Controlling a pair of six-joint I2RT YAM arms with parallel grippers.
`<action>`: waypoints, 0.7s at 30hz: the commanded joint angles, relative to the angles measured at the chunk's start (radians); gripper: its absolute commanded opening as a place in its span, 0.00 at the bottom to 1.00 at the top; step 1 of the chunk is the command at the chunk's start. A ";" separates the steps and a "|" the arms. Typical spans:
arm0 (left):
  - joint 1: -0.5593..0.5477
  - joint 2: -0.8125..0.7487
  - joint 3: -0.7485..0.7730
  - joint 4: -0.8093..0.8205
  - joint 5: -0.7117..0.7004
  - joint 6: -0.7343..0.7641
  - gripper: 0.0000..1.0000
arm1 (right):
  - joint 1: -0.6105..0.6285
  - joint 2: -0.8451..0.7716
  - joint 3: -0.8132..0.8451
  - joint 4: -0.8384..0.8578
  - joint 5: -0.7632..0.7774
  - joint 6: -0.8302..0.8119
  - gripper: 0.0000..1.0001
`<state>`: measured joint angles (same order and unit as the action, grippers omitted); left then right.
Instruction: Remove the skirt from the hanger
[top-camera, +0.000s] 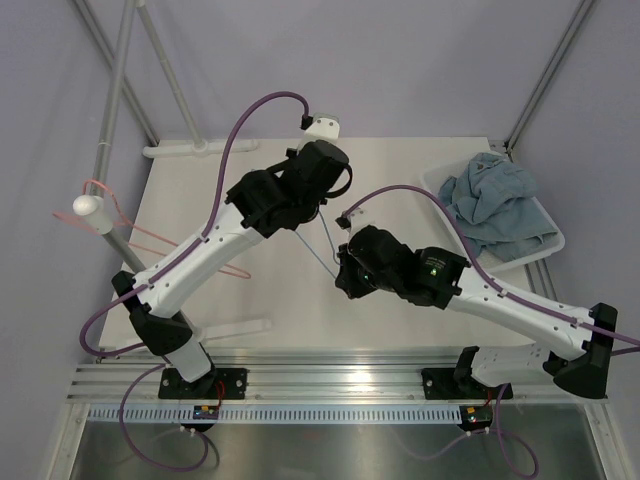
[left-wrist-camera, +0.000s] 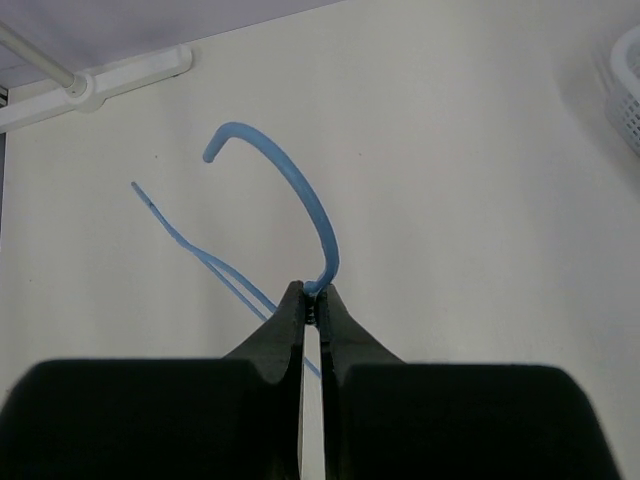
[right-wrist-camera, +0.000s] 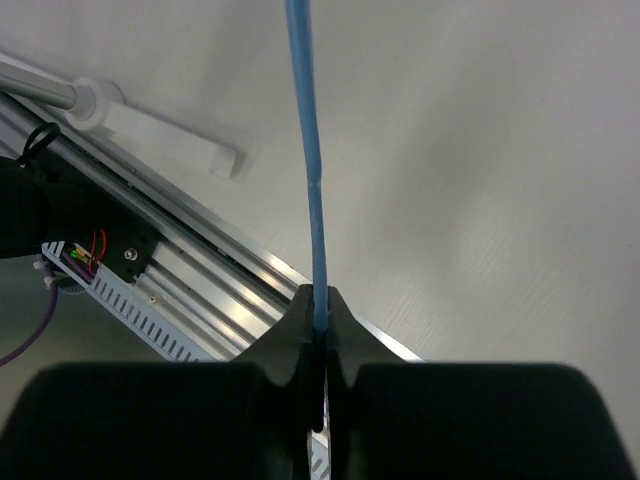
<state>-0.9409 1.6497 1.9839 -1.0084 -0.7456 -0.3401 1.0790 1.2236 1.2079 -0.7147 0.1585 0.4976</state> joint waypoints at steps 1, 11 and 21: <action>-0.004 -0.037 0.035 0.013 0.028 0.009 0.00 | 0.022 0.002 0.024 0.031 0.108 0.042 0.00; -0.006 -0.116 0.024 -0.007 0.141 -0.016 0.99 | 0.041 -0.078 -0.028 -0.017 0.226 0.073 0.00; -0.013 -0.298 0.064 0.103 0.435 -0.040 0.99 | 0.041 -0.114 -0.061 -0.054 0.308 -0.010 0.00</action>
<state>-0.9493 1.4384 2.0037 -1.0237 -0.5022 -0.3607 1.1126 1.1305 1.1522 -0.7673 0.3927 0.5274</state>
